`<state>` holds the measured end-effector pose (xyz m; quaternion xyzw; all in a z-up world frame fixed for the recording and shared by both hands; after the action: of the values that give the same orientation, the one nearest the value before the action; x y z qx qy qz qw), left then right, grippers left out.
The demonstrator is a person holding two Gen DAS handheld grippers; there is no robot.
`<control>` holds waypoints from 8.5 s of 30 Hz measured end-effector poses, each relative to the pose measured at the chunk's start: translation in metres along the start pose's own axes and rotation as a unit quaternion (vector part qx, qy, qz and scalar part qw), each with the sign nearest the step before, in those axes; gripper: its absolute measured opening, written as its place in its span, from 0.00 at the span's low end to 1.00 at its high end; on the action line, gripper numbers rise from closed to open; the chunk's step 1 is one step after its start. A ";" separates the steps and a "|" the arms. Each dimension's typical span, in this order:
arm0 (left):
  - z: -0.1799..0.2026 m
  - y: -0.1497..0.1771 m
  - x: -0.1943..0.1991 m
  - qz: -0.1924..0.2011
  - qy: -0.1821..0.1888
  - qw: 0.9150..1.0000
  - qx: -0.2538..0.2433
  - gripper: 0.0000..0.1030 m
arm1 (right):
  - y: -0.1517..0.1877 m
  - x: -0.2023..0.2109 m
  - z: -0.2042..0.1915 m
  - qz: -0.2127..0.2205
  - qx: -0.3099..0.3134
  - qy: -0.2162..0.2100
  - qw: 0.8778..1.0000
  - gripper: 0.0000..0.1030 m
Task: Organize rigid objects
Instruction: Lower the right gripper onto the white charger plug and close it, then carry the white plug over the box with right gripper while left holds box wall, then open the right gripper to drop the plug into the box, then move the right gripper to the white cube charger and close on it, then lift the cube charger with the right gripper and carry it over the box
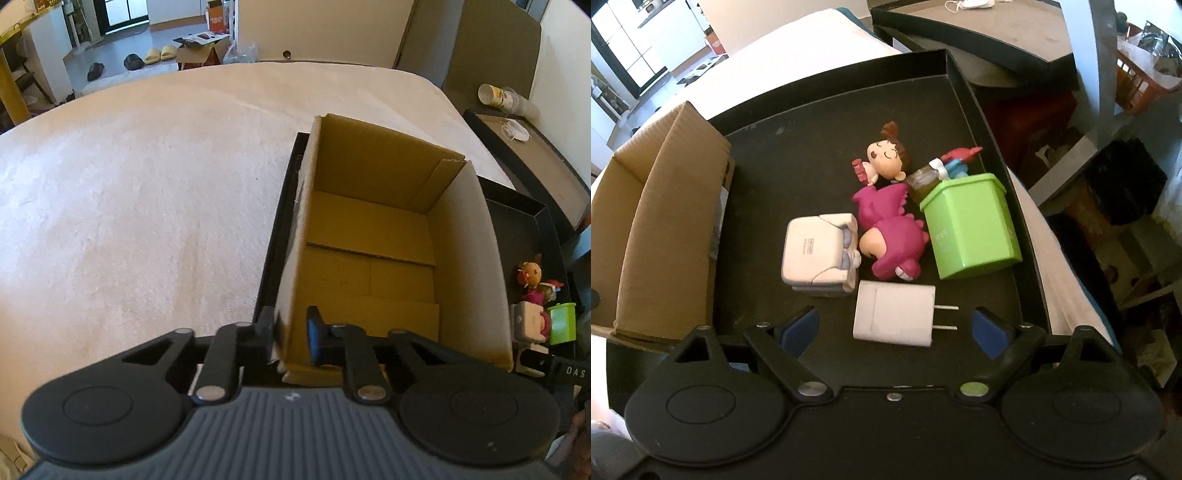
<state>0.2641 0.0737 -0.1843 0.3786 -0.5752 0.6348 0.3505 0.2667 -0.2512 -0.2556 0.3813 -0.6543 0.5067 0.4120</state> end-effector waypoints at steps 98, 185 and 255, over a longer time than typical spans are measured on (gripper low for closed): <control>0.016 0.038 0.016 0.006 -0.054 0.995 -0.080 0.08 | -0.017 0.072 -0.206 0.107 0.444 -0.080 0.886 0.61; 0.016 0.013 0.000 -0.079 -0.095 0.987 -0.105 0.15 | -0.019 0.085 -0.048 0.075 0.203 -0.116 0.969 0.76; 0.020 0.033 0.006 -0.064 -0.056 0.989 -0.119 0.09 | -0.039 0.038 -0.063 0.054 0.120 -0.088 0.987 0.41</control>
<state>0.2338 0.0507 -0.1928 0.4053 -0.6401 0.5161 0.3997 0.2979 -0.2003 -0.1975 0.4350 -0.6421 0.5676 0.2761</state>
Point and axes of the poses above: each gripper's, at about its wrist camera, not at the fingertips, and x roughly against the way its jaws point, z to its right, y to its underside, the point moved 5 cm from there along -x, roughly the way its jaws point, and after that the axes turned 3 degrees about -x, right-handed, at the moved point
